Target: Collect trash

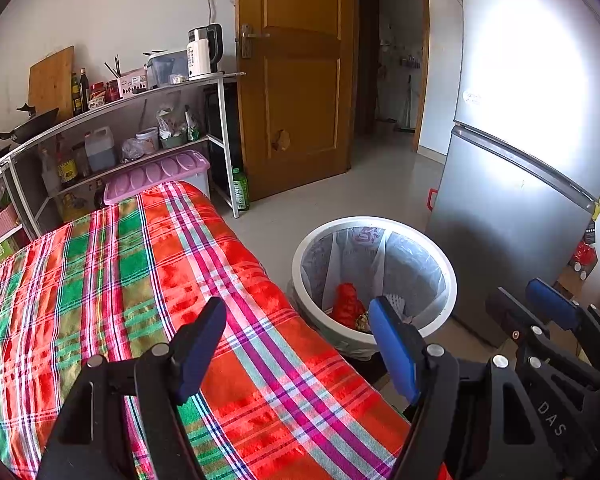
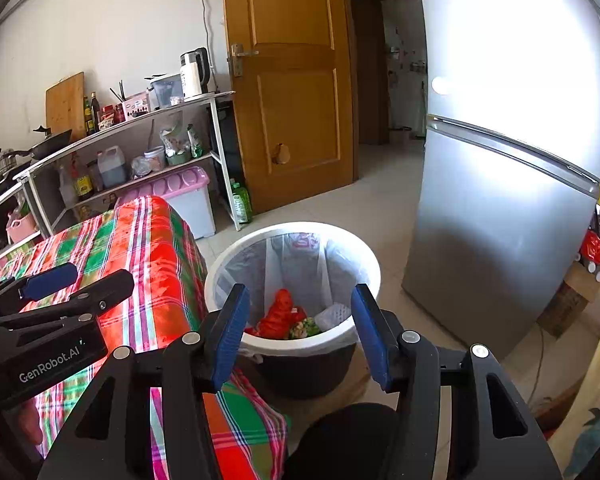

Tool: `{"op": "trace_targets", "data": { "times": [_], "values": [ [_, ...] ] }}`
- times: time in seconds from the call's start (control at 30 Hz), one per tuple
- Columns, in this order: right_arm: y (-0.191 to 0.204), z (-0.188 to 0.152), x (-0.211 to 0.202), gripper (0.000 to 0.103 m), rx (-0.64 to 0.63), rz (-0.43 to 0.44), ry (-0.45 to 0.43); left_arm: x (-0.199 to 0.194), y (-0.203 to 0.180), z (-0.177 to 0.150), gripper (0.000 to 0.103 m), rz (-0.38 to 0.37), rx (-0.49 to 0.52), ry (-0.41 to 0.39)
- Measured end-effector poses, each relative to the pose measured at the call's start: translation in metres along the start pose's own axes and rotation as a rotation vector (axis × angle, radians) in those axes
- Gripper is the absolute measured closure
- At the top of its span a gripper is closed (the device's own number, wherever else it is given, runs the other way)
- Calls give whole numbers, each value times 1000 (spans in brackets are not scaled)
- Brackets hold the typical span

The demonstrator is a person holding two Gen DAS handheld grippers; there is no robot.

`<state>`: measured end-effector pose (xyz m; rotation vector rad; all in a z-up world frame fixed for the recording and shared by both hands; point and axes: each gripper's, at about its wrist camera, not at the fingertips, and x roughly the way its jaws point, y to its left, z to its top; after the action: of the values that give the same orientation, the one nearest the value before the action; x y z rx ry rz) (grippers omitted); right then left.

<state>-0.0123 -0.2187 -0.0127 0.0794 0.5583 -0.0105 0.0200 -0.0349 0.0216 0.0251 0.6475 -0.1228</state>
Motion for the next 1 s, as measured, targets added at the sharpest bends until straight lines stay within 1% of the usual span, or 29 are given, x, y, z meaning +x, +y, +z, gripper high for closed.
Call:
{"op": "trace_targets", "data": {
  "times": [0.37, 0.5, 1.0],
  "values": [
    [0, -1, 0, 49, 0, 0, 0, -1, 2, -1, 27, -2, -1, 1],
    [0, -1, 1, 49, -1, 1, -1, -2, 1, -1, 27, 11, 3, -1],
    [2, -3, 0, 49, 1, -1, -1, 0, 0, -1, 27, -7, 1, 7]
  ]
}}
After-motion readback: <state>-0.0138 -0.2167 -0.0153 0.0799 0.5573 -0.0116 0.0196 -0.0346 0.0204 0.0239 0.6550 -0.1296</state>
